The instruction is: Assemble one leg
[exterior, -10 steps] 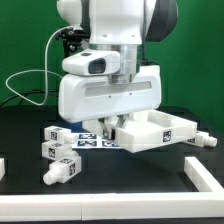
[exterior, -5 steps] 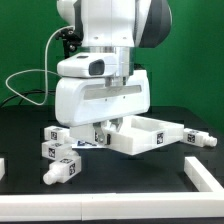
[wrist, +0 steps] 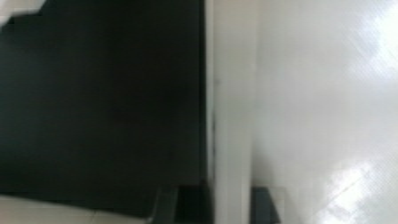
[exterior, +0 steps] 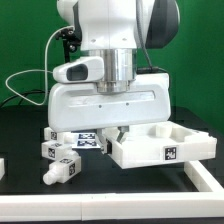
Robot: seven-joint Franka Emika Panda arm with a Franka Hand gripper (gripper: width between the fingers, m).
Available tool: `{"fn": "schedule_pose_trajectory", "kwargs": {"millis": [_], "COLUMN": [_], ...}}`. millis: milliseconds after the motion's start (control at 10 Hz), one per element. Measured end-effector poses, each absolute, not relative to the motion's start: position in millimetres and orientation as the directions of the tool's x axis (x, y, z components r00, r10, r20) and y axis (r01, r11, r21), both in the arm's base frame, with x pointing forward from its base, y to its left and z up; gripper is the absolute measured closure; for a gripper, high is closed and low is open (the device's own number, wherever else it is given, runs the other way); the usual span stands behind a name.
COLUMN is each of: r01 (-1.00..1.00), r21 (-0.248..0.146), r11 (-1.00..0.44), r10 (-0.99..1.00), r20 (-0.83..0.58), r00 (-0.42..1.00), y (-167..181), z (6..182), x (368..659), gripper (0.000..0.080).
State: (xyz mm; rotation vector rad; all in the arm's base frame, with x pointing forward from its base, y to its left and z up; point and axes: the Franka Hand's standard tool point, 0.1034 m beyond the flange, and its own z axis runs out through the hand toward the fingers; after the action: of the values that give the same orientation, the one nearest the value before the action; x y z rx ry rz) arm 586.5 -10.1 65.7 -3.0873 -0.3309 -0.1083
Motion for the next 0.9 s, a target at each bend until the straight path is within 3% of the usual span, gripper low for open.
{"fn": "schedule_pose_trajectory", "kwargs": {"millis": [200,500,900], "r01": [0.173,-0.023,-0.057], "r21": [-0.032,-0.057,-0.068], "r11": [-0.984,-0.998,-0.996], "r10": [0.171,-0.023,-0.056], "r20": [0.064,0.0,-0.021], "r00": [0.983,1.0,0.998], "y": [-15.1,-51.2,-50.3], "z": [60.8,40.8,29.3], "x": [584.6,588.7,587.2], "gripper": [0.0745,0.0745,0.0745]}}
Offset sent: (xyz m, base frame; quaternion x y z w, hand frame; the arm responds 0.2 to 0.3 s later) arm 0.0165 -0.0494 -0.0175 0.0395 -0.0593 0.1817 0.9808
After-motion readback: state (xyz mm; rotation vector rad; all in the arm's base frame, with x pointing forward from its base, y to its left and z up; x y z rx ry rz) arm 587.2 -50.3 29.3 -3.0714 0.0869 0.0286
